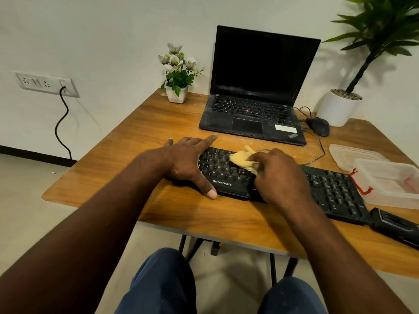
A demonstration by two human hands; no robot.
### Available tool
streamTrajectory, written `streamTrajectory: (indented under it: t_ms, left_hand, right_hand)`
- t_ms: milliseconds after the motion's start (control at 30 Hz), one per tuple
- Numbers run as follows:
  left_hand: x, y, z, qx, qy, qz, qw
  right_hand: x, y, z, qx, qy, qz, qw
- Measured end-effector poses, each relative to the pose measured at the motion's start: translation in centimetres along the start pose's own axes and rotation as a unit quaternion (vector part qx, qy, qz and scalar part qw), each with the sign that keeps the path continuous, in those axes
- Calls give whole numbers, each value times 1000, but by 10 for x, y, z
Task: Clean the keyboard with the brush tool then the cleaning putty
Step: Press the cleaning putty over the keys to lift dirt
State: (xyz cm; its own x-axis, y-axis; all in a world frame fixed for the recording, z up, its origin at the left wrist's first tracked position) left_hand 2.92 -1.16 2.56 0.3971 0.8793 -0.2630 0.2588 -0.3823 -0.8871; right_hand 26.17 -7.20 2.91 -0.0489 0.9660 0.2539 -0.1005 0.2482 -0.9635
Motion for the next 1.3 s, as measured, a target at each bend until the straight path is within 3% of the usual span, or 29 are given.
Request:
streamTrajectory:
  t_ms: [133,267,367,633,800,933,1033,1300]
  left_hand:
    - [-2,-4,-9,16,-23,25,999]
    - [-2,-9,-18,45,-43,43,997]
    - [0,-10,-19,39,-50,53,997]
    - [5,-11,-18,48,-63,71,994]
    - [9,-13,-36,83,-45,70,993]
    - [8,-7,-37,81,-37,55,995]
    - [5,-7,-34,80,-36,49,995]
    - [6,-7,-31,58,-43,62,995]
  right_hand:
    - [9,-5,-12,18,49,-14,999]
    - [10,2,38,66,-54,-14,996]
    - [0,15,59,26,-115,-5,993]
    - [-13,1,-15,-9,-24,36,999]
    - [8,-10,-33,4,45,-16,999]
    - [28,-3,10,66,-29,-10,997]
    - [26,12,42,34,-119,1,992]
    - [24,3,-21,-28,-49,39,998]
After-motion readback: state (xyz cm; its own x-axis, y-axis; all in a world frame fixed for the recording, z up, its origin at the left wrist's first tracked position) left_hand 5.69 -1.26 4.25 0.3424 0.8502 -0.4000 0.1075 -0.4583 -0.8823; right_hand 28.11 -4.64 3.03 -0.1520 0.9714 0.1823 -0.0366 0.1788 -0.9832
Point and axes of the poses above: each hand's wrist, its own x-axis towards the middle knuckle, its own y-axis out of the palm, z = x × y, the point moved 1 cm from there along x, towards the middle knuckle, and after that the axes turned 8 degrees about -x, right-handed, at the moved point
